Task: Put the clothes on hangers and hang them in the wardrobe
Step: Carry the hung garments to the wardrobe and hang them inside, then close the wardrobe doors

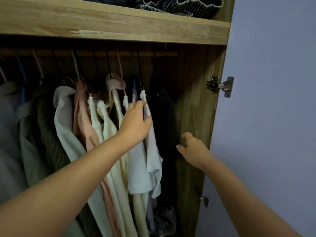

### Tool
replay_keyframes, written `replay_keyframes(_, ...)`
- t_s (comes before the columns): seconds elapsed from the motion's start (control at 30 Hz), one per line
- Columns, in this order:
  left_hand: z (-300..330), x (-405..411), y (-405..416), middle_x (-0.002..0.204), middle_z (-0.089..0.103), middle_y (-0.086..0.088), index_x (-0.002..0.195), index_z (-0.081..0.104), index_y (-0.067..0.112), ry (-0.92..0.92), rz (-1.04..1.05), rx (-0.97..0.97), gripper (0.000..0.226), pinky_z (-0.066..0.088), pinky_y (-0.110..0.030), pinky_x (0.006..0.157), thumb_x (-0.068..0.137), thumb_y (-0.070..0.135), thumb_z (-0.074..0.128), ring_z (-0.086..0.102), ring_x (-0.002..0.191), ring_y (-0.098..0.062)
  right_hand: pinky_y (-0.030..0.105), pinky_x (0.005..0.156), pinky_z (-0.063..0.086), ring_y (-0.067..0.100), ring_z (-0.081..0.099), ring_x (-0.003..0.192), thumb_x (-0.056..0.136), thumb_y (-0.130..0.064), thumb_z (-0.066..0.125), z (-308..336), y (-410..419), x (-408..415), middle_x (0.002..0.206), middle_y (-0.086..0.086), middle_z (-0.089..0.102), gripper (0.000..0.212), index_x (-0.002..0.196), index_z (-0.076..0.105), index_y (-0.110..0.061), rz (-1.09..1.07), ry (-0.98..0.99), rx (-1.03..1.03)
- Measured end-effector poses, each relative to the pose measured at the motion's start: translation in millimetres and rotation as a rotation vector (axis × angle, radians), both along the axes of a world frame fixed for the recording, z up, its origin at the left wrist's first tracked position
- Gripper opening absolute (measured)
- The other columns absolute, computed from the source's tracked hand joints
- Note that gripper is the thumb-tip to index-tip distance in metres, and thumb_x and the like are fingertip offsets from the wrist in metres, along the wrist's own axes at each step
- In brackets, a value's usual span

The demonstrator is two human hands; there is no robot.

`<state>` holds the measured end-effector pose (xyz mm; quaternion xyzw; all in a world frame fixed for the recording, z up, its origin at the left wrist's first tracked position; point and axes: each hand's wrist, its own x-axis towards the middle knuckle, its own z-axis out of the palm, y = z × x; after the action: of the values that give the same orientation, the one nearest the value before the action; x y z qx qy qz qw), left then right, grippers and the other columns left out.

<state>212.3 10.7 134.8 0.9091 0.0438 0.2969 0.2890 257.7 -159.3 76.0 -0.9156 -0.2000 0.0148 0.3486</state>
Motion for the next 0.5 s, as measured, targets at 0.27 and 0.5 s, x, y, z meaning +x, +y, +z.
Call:
replay_keyframes(0.27,-57,-49,-17,0.131,0.045,-0.011,0.135,0.040,0.011,0.303,-0.106,0.037,0.042,0.040,-0.027,0.090,0.093,0.016,0.048,0.051,0.112,-0.023,0.021,0.081,0.041,0.018,0.054,0.109,0.098,-0.030,0.044,-40,-38,-83,0.129,0.005,0.053,0.038,0.133,0.045,-0.017,0.105,0.111,-0.182)
replay_keyframes(0.5,-99,-84,-45,0.131,0.047,-0.009,0.134,0.040,0.011,0.637,-0.153,0.091,0.039,0.034,-0.018,0.074,0.096,0.022,0.045,0.049,0.114,-0.020,0.032,0.095,0.041,0.025,0.049,0.119,0.099,-0.030,0.040,-64,-98,-124,0.133,0.008,0.050,0.036,0.132,0.044,-0.015,0.170,0.243,-0.384)
